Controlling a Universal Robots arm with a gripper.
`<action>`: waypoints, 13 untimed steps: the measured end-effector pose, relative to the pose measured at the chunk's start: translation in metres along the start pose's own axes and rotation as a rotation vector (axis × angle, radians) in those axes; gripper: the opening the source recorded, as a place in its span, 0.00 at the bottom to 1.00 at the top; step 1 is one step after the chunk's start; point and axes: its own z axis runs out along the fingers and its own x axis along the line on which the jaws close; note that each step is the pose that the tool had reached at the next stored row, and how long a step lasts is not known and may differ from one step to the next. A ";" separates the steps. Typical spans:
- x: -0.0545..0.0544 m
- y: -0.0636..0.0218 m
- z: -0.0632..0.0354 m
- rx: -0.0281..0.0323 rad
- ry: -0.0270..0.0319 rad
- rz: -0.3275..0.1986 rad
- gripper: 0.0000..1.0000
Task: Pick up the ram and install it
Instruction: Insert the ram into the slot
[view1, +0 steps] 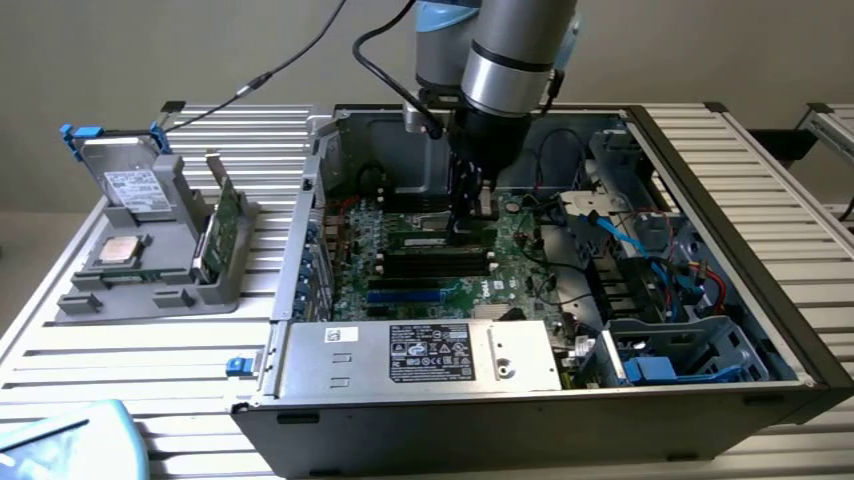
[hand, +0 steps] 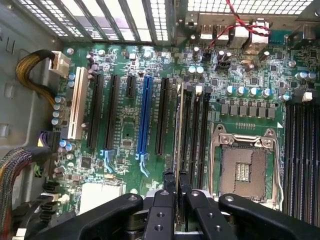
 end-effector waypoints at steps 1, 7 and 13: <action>0.000 0.0002 0.0013 -0.0003 -0.0017 0.005 0.14; -0.001 0.0007 0.0104 -0.0010 -0.0064 0.019 0.14; -0.001 0.0010 0.0209 0.0007 -0.0071 0.020 0.14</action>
